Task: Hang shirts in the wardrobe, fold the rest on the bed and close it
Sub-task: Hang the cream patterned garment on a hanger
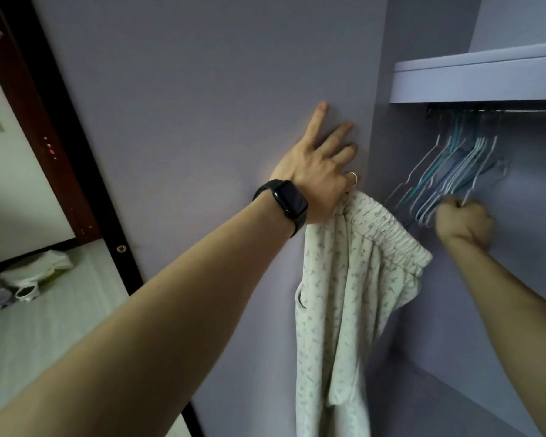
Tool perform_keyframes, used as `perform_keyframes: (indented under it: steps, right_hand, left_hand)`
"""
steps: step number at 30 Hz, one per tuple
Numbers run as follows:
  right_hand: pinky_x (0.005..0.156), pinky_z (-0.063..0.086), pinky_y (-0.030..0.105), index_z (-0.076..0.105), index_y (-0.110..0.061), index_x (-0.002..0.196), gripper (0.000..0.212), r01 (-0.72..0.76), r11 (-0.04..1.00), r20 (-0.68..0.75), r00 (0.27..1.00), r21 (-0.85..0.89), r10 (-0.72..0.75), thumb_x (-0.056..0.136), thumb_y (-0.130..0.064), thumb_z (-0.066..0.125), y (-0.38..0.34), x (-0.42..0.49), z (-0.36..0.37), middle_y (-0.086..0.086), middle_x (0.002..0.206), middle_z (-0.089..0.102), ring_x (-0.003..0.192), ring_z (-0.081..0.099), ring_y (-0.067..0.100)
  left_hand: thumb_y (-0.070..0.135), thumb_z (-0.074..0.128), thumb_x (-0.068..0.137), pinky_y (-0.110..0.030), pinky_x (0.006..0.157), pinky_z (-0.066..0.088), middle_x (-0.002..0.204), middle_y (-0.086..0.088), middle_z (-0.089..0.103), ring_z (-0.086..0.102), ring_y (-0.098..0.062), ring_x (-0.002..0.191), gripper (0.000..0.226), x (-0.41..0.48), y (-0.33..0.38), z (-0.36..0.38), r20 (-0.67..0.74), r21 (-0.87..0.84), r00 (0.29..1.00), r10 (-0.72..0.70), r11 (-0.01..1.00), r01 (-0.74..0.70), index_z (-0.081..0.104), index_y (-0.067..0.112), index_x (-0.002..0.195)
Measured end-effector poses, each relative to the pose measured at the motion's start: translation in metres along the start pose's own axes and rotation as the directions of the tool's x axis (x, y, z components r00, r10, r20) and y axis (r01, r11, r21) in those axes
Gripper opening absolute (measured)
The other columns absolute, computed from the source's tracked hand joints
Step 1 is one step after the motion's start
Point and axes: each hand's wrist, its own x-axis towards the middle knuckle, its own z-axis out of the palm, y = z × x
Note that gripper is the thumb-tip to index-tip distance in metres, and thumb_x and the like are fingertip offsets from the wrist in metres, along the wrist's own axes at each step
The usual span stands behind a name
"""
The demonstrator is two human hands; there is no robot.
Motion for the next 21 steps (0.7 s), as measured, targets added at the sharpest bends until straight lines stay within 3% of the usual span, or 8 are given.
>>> perform_keyframes:
  steps: [7,10,16,21]
  right_hand:
    - [0.097,0.046,0.051,0.066,0.003,0.116,0.052,0.071,0.997,-0.123,0.990,0.010,-0.069,0.107,-0.032,0.027,-0.035,-0.006,-0.035,0.033,0.122,0.062,0.112,0.058,0.052]
    - [0.095,0.047,0.050,0.066,0.002,0.115,0.054,0.102,0.995,-0.085,0.991,-0.010,-0.102,0.109,-0.032,0.024,-0.040,-0.022,-0.058,0.035,0.119,0.063,0.109,0.059,0.053]
    - [0.097,0.046,0.046,0.066,-0.003,0.119,0.044,0.030,0.999,0.023,0.999,-0.036,-0.029,0.108,-0.024,0.030,-0.036,-0.074,-0.112,0.030,0.122,0.064,0.111,0.058,0.050]
    - [0.100,0.043,0.045,0.069,0.000,0.112,0.049,-0.061,0.998,0.053,0.997,-0.004,0.061,0.109,-0.028,0.029,-0.028,-0.131,-0.166,0.029,0.119,0.066,0.112,0.058,0.048]
  left_hand:
    - [0.038,0.036,0.101,-0.070,0.103,-0.028,0.156,-0.009,0.035,0.004,-0.042,0.151,0.041,-0.001,-0.005,-0.001,0.040,-0.014,0.998,0.041,0.999,-0.040,0.057,0.033,0.136]
    - [0.036,0.035,0.103,-0.070,0.100,-0.031,0.159,-0.011,0.031,0.000,-0.045,0.151,0.040,0.000,-0.007,-0.004,0.077,-0.036,0.995,0.057,0.998,-0.054,0.058,0.031,0.135]
    - [0.032,0.035,0.105,-0.071,0.095,-0.033,0.162,-0.013,0.023,-0.009,-0.051,0.148,0.037,-0.002,-0.011,-0.017,0.191,-0.106,0.975,0.116,0.990,-0.097,0.056,0.030,0.135]
    - [0.043,0.029,0.106,-0.073,0.104,-0.025,0.166,-0.008,0.014,-0.013,-0.050,0.148,0.038,-0.005,-0.011,-0.031,0.246,-0.253,0.961,0.129,0.965,-0.065,0.049,0.039,0.138]
